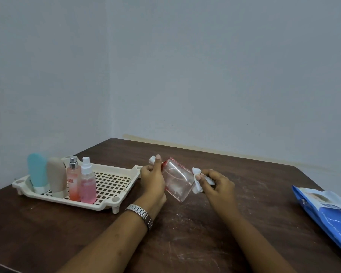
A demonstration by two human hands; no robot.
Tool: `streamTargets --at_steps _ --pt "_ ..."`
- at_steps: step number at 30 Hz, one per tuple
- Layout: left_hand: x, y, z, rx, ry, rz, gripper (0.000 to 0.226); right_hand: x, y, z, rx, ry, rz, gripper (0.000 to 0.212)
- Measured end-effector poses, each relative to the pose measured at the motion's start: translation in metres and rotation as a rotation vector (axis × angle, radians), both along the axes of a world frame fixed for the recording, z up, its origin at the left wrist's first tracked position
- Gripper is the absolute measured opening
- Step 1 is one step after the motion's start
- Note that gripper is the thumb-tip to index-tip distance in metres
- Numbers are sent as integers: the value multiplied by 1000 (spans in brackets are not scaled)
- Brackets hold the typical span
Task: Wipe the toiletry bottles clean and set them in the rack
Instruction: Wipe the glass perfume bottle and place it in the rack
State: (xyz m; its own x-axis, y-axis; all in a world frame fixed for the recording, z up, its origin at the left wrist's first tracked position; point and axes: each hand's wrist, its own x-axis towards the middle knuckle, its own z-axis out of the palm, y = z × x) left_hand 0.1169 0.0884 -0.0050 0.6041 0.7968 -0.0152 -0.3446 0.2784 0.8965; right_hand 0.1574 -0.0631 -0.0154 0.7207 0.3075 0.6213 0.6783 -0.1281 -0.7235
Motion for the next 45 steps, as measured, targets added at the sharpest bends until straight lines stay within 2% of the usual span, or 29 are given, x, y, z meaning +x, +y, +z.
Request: streamTargets --at_steps 6,8,11,15,18,22,24,27,30,35,40,45 --pt "-4 -5 10 -188 -103 -221 17 4 -1 3 217 219 -53 9" --pt "-6 -9 14 -203 -166 -315 17 3 0 3 287 307 -23 9" --pt "-11 -16 19 -193 -248 -378 4 0 3 3 373 399 -12 6" --pt "-12 -16 18 -212 -301 -369 7 -5 12 1 395 492 -11 11" --pt "-12 -9 16 -262 -278 -306 34 -12 18 0 342 528 31 13" --pt "-12 2 18 -309 -288 -235 38 -21 19 2 208 398 65 17" --pt "-10 4 18 -312 -294 -205 40 -24 19 3 142 246 4 17" --pt "-9 3 16 -319 -261 -211 46 -26 18 6 147 63 -104 8" --pt "-8 -3 10 -322 -197 -243 56 -23 16 9 134 -82 -186 15" --pt "-7 -12 7 -269 -179 -315 62 -13 11 4 44 -58 -244 23" --pt "-8 -6 10 -264 -186 -280 65 -17 15 3 -76 -111 -215 29" --pt "-6 2 8 -295 -180 -237 63 -20 16 4 -101 -172 -175 19"
